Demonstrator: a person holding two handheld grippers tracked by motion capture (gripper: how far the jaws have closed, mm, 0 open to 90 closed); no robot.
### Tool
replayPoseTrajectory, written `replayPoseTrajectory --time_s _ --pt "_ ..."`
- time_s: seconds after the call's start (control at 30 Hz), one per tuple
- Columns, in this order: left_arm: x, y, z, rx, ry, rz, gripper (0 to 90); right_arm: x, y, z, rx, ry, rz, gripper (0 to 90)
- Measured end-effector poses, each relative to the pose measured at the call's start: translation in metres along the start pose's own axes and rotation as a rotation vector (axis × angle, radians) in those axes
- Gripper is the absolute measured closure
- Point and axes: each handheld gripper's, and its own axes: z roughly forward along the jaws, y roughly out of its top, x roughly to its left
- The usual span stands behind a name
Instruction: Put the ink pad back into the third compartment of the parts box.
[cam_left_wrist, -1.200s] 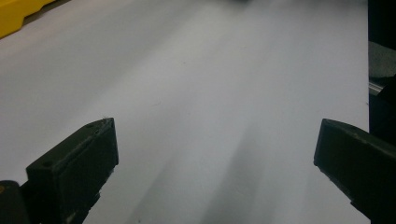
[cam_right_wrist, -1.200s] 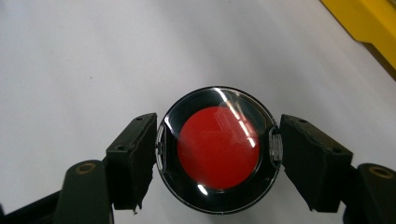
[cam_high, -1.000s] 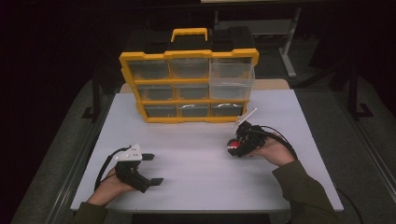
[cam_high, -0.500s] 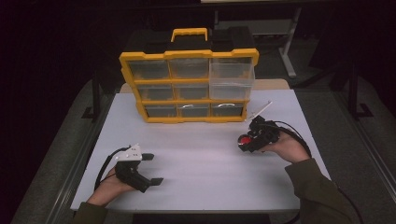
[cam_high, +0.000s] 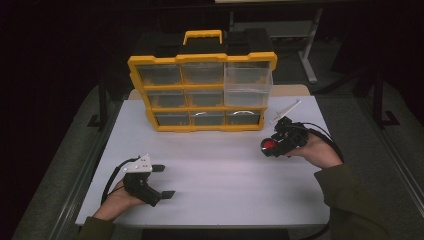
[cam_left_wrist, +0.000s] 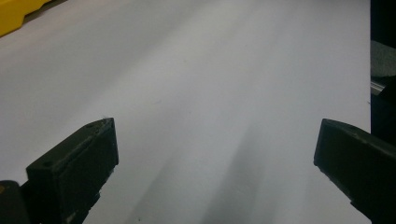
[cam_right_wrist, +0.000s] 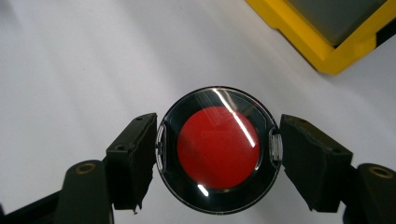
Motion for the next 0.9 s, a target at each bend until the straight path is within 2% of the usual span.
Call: replayPoseTrajectory --time_s 0.27,0.5,0.6,0.9 --pt "0.0 0.0 0.0 -0.001 -0.003 -0.001 0.0 -0.004 0.007 -0.019 -0.013 -0.006 -0.001 28.8" --pt "0.0 0.001 0.0 -0.009 -0.008 -0.014 0.0 -0.007 0.013 -0.036 -0.023 -0.01 0.022 28.7" --pt "0.0 0.001 -0.001 -0.007 -0.006 -0.014 0.0 -0.008 0.017 -0.044 -0.026 -0.017 0.011 28.8" --pt "0.0 0.0 0.0 -0.008 -0.007 -0.011 0.0 -0.012 0.032 -0.072 -0.046 -0.034 0.022 28.8"
